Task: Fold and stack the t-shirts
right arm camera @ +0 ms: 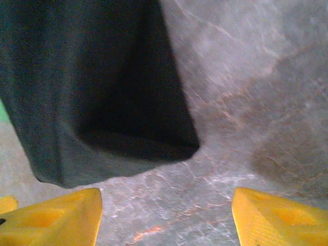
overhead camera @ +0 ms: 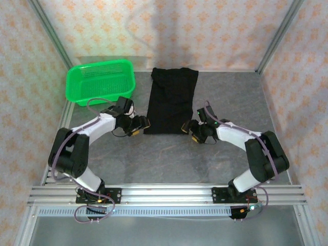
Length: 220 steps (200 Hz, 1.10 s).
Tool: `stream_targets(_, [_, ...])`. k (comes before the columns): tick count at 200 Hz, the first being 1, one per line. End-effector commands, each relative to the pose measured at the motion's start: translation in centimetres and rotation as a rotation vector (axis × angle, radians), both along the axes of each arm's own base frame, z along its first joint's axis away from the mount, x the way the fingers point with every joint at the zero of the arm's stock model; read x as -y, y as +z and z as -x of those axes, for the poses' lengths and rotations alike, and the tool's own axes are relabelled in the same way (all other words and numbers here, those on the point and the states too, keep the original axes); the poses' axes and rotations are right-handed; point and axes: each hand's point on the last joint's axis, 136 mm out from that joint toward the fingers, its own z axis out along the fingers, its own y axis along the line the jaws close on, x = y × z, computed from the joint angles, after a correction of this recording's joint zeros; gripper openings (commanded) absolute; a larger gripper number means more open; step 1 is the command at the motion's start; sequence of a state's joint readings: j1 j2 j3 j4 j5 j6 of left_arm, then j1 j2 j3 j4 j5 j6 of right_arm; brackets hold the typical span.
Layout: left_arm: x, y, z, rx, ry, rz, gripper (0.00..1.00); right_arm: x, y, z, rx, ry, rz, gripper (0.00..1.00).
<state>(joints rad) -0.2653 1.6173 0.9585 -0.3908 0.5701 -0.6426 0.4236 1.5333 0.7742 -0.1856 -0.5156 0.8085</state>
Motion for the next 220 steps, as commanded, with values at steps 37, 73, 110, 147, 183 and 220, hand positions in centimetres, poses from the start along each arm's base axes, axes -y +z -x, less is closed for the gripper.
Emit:
stream_targets(37, [0.7, -1.0, -2.3, 0.023, 0.033, 0.077, 0.66, -3.1, 0.1, -2.8, 0.049, 0.015, -0.084, 0.64])
stream_targets(73, [1.5, -2.2, -3.0, -0.005, 0.037, 0.108, 0.64, -3.4, -0.8, -3.8, 0.029, 0.018, -0.060, 0.59])
stream_targets(110, [1.4, -3.7, -2.9, -0.050, 0.042, 0.084, 0.61, -3.1, -1.3, -4.2, 0.003, 0.014, -0.014, 0.51])
stream_targets(147, [2.3, -4.2, -3.3, -0.053, 0.036, 0.088, 0.55, -2.6, -1.2, -4.5, 0.005, 0.000, 0.013, 0.42])
stream_targets(183, [3.7, -3.4, -3.5, -0.049, -0.004, 0.098, 0.48, -1.9, -1.0, -5.1, 0.002, -0.024, 0.032, 0.33])
stream_targets(220, [4.5, -3.5, -3.1, -0.068, -0.050, 0.080, 0.35, -1.3, -1.3, -5.8, -0.009, -0.053, 0.055, 0.21])
